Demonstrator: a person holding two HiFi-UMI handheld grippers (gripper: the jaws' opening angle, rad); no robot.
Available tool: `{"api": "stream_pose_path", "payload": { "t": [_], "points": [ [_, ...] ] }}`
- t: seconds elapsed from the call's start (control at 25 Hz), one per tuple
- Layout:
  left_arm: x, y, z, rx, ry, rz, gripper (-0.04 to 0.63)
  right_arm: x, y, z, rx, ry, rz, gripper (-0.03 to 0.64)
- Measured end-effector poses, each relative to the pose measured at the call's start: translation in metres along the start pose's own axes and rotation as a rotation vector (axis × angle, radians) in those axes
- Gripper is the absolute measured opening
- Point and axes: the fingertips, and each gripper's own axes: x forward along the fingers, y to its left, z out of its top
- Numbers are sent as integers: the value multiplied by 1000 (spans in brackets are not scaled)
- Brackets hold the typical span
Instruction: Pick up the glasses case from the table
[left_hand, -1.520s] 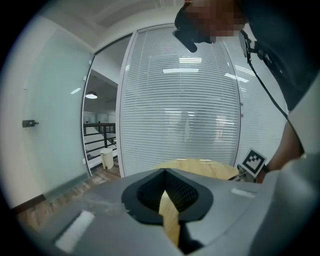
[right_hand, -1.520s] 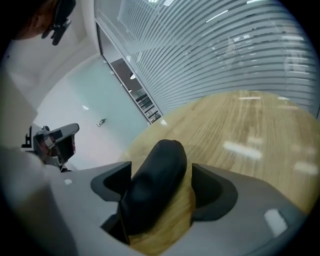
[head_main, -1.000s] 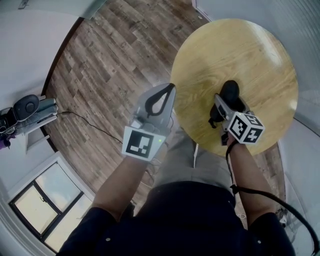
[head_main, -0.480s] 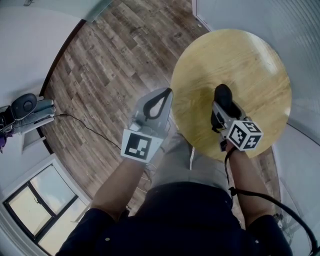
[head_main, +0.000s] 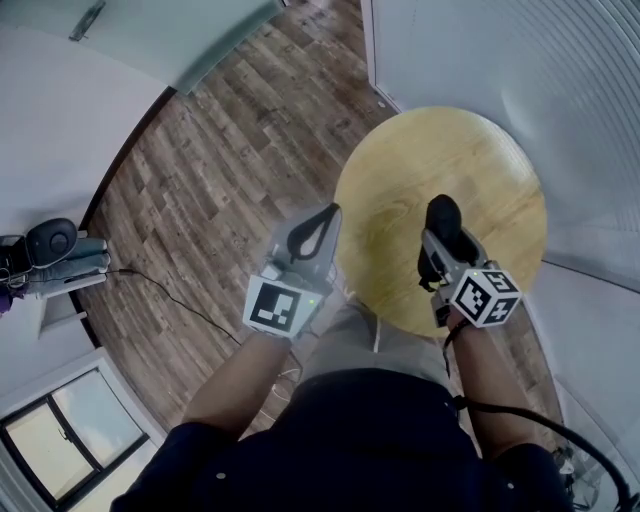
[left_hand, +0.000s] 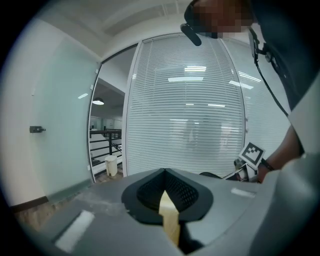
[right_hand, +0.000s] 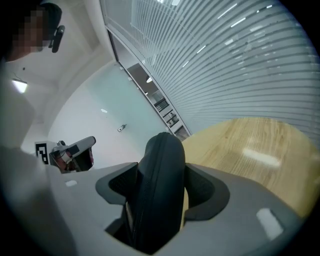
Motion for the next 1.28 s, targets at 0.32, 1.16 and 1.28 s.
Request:
{"api": "stream_pose_path", "payload": {
  "t": [0.32, 1.16, 1.28],
  "points": [
    [-24, -25, 68, 53, -86, -24, 3, -71, 54, 82, -132, -145, 38, 301],
    [-51, -62, 176, 138, -216, -53, 3, -208, 105, 182, -320, -438, 10, 299],
    [-51, -65, 180, 147, -218, -69, 3, -214, 109, 185, -322, -460, 3, 298]
  ]
}}
